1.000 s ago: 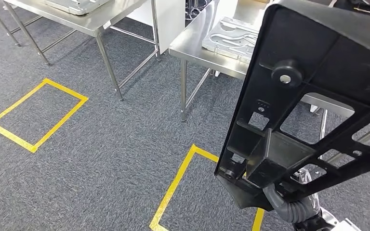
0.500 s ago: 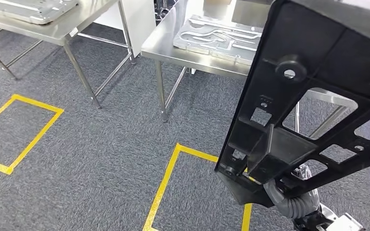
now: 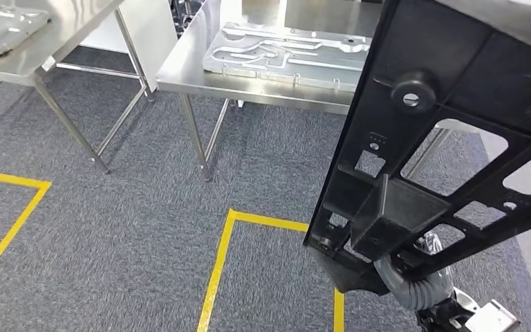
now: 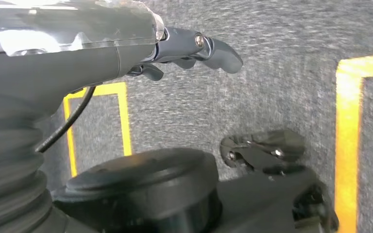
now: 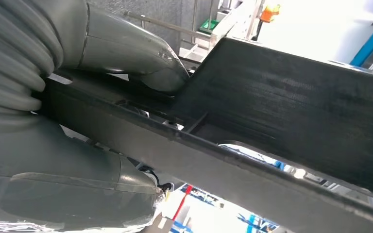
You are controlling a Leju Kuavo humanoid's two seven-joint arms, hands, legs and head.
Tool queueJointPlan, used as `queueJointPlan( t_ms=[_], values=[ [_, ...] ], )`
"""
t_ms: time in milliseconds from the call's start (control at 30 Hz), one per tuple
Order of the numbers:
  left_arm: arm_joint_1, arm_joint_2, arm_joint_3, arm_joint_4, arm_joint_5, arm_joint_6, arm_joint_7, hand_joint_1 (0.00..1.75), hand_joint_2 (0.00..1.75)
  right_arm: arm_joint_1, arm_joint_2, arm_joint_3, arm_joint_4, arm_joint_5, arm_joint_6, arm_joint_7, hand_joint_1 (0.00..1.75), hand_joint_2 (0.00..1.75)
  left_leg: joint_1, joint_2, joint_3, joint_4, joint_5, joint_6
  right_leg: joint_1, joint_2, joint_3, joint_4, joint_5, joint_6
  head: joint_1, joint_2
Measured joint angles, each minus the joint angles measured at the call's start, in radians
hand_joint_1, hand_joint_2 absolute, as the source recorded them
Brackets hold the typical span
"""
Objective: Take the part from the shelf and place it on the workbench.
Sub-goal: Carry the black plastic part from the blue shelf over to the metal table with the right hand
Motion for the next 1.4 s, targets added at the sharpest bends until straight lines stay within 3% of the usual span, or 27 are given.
queueJointPlan(
  t_ms=[33,100,167,200,233,267,300,367,433,533,600,667,700,733,767,800,867,933,1033,1100,1200,1233,1267,1300,1333,1400],
  values=[
    [0.000,0.000,0.000,0.000,0.000,0.000,0.000,0.00,1.75,0.000,0.000,0.000,0.000,0.000,0.000,0.000,1.75,1.75,0.001,0.010,0.002,-0.005,0.004,0.007,-0.001,-0.001,-0.002,0.002,-0.001,0.006,0.000,0.000],
    [0.000,-0.002,0.000,0.000,0.001,0.000,0.000,0.00,1.75,-0.003,0.000,0.000,0.001,0.000,0.000,0.000,1.75,1.75,0.006,0.033,0.006,-0.016,0.011,0.019,0.001,-0.042,-0.024,0.047,-0.030,0.015,0.000,0.000],
    [0.003,-0.002,0.000,0.000,0.001,0.000,-0.001,0.00,1.75,-0.008,0.000,0.001,0.004,0.000,0.000,0.000,1.75,1.75,0.005,0.057,0.007,-0.019,0.011,0.026,0.000,-0.094,-0.085,0.170,-0.093,0.023,0.000,0.000],
    [0.005,-0.002,0.001,0.000,0.001,0.000,-0.001,0.00,1.75,-0.009,0.000,0.001,0.006,0.000,0.000,0.000,1.75,1.75,0.004,0.069,0.006,-0.019,0.010,0.026,-0.003,-0.104,-0.117,0.234,-0.117,0.027,0.000,0.000],
    [0.006,-0.001,0.001,0.000,0.001,0.000,-0.002,0.00,1.75,-0.007,0.000,0.001,0.010,-0.001,0.000,0.000,1.75,1.75,0.003,0.081,0.006,-0.018,0.009,0.026,-0.005,-0.108,-0.138,0.275,-0.126,0.030,0.000,0.000],
    [0.006,-0.001,0.001,0.000,0.001,0.000,-0.003,0.00,1.75,-0.005,0.000,0.001,0.012,-0.002,0.000,-0.001,1.75,1.75,0.003,0.092,0.007,-0.017,0.006,0.025,-0.007,-0.111,-0.139,0.277,-0.116,0.033,0.000,0.000],
    [0.006,-0.001,0.001,0.000,0.000,0.001,-0.004,0.00,1.75,-0.003,-0.001,0.001,0.014,-0.004,0.000,-0.002,1.75,1.75,0.003,0.102,0.008,-0.015,0.004,0.023,-0.009,-0.117,-0.117,0.236,-0.088,0.034,0.000,0.000],
    [0.005,0.000,0.001,0.000,-0.002,0.001,-0.005,0.00,1.75,0.002,-0.002,0.000,0.016,-0.009,0.000,-0.006,1.75,1.75,0.001,0.120,0.014,-0.011,-0.004,0.016,-0.008,-0.147,-0.039,0.095,-0.027,0.031,0.000,0.000],
    [0.005,0.001,0.001,-0.001,-0.003,0.000,-0.006,0.00,1.75,0.005,-0.002,0.000,0.016,-0.012,0.000,-0.011,1.75,1.75,-0.004,0.134,0.018,-0.007,-0.012,0.005,-0.002,-0.167,0.004,0.012,-0.005,0.019,0.000,0.000],
    [0.000,0.001,0.000,-0.001,-0.004,-0.001,-0.006,0.00,1.75,0.010,-0.002,0.000,0.016,-0.016,0.000,-0.015,1.75,1.75,-0.005,0.151,0.025,-0.007,-0.019,-0.013,0.001,-0.145,0.002,0.003,-0.005,-0.001,0.000,0.000],
    [-0.002,0.001,0.000,-0.001,-0.003,-0.002,-0.005,0.00,1.75,0.011,-0.002,0.000,0.017,-0.017,0.000,-0.017,1.75,1.75,0.000,0.125,0.013,0.030,-0.048,-0.024,-0.003,-0.127,0.004,-0.002,-0.002,-0.014,0.000,0.000],
    [-0.003,0.001,0.000,-0.001,-0.002,-0.003,-0.007,0.00,1.75,0.009,-0.002,0.000,0.017,-0.017,0.000,-0.017,1.75,1.75,0.003,0.084,-0.040,0.145,-0.109,-0.030,-0.004,-0.110,0.005,-0.004,0.000,-0.022,0.000,0.000],
    [-0.005,0.001,0.000,-0.001,0.000,-0.003,-0.008,0.00,1.75,0.009,-0.002,0.000,0.018,-0.017,0.000,-0.018,1.75,1.75,0.003,0.075,-0.074,0.214,-0.137,-0.032,-0.003,-0.102,0.004,-0.003,0.000,-0.024,0.000,0.000],
    [-0.007,0.001,0.000,-0.001,0.001,-0.003,-0.010,0.00,1.75,0.009,-0.002,0.000,0.019,-0.017,0.000,-0.018,1.75,1.75,0.003,0.072,-0.100,0.265,-0.151,-0.032,-0.001,-0.093,0.004,-0.003,0.000,-0.025,0.000,0.000],
    [-0.008,0.001,0.000,-0.001,0.001,-0.003,-0.011,0.00,1.75,0.009,-0.002,0.000,0.021,-0.017,0.000,-0.019,1.75,1.75,0.003,0.072,-0.110,0.281,-0.143,-0.030,0.000,-0.084,0.005,-0.002,-0.001,-0.026,0.000,0.000],
    [-0.009,0.001,0.000,-0.001,0.001,-0.003,-0.011,0.00,1.75,0.008,-0.002,0.000,0.022,-0.017,-0.002,-0.021,1.75,1.75,0.003,0.071,-0.103,0.258,-0.116,-0.027,0.001,-0.076,0.007,-0.001,-0.001,-0.027,0.000,0.000],
    [-0.008,0.001,0.001,-0.001,0.002,-0.003,-0.010,0.00,1.75,0.007,-0.002,0.000,0.024,-0.017,-0.006,-0.026,1.75,1.75,0.002,0.064,-0.051,0.131,-0.039,-0.017,0.003,-0.061,0.011,0.001,-0.004,-0.026,0.000,0.000],
    [-0.006,0.001,0.001,-0.001,0.004,-0.005,-0.008,0.00,1.75,0.004,-0.002,0.000,0.024,-0.016,-0.007,-0.028,1.75,1.75,0.000,0.052,-0.013,0.029,-0.002,-0.007,0.006,-0.051,0.009,0.004,-0.005,-0.018,0.000,0.000],
    [-0.004,0.001,0.001,-0.001,0.006,-0.009,-0.007,0.00,1.75,0.000,-0.001,0.000,0.027,-0.016,-0.005,-0.029,1.75,1.75,-0.002,0.049,-0.009,0.006,0.001,0.008,0.005,-0.048,0.004,0.004,-0.004,0.002,0.000,0.000],
    [-0.004,0.001,0.001,-0.001,0.007,-0.011,-0.008,0.00,1.75,-0.004,-0.001,-0.001,0.029,-0.016,-0.005,-0.029,1.75,1.75,0.002,0.053,-0.005,-0.004,0.009,0.021,0.005,-0.069,-0.007,0.030,-0.023,0.012,0.000,0.000],
    [-0.002,0.000,0.001,-0.001,0.005,-0.016,-0.011,0.00,1.75,-0.012,-0.001,-0.001,0.035,-0.014,-0.010,-0.024,1.75,1.75,0.002,0.063,-0.004,-0.008,0.012,0.030,0.001,-0.104,-0.088,0.201,-0.113,0.024,0.000,0.000],
    [-0.001,0.000,0.001,-0.001,0.003,-0.018,-0.011,0.00,1.75,-0.011,-0.001,-0.001,0.036,-0.011,-0.015,-0.022,1.75,1.75,0.001,0.066,-0.005,-0.008,0.011,0.030,-0.001,-0.107,-0.117,0.259,-0.133,0.027,0.000,0.000],
    [-0.001,0.000,0.001,-0.001,0.000,-0.019,-0.012,0.00,1.75,-0.007,-0.001,-0.002,0.037,-0.009,-0.021,-0.020,1.75,1.75,0.001,0.069,-0.004,-0.007,0.010,0.030,-0.003,-0.108,-0.133,0.288,-0.136,0.029,0.000,0.000],
    [-0.001,0.000,0.001,-0.001,-0.002,-0.021,-0.011,0.00,1.75,0.000,-0.001,-0.003,0.036,-0.006,-0.027,-0.019,1.75,1.75,0.001,0.070,-0.003,-0.007,0.008,0.029,-0.004,-0.109,-0.129,0.279,-0.119,0.031,0.000,0.000],
    [-0.001,-0.001,0.001,-0.001,-0.006,-0.023,-0.011,0.00,1.75,0.009,-0.001,-0.004,0.033,-0.004,-0.033,-0.018,1.75,1.75,0.001,0.071,0.000,-0.006,0.005,0.027,-0.006,-0.111,-0.105,0.229,-0.086,0.031,0.000,0.000],
    [-0.002,-0.001,0.000,-0.001,-0.010,-0.026,-0.011,0.00,1.75,0.025,-0.001,-0.006,0.022,-0.001,-0.040,-0.019,1.75,1.75,-0.001,0.073,0.008,-0.004,-0.003,0.018,-0.005,-0.122,-0.031,0.084,-0.025,0.028,0.000,0.000]
  ],
)
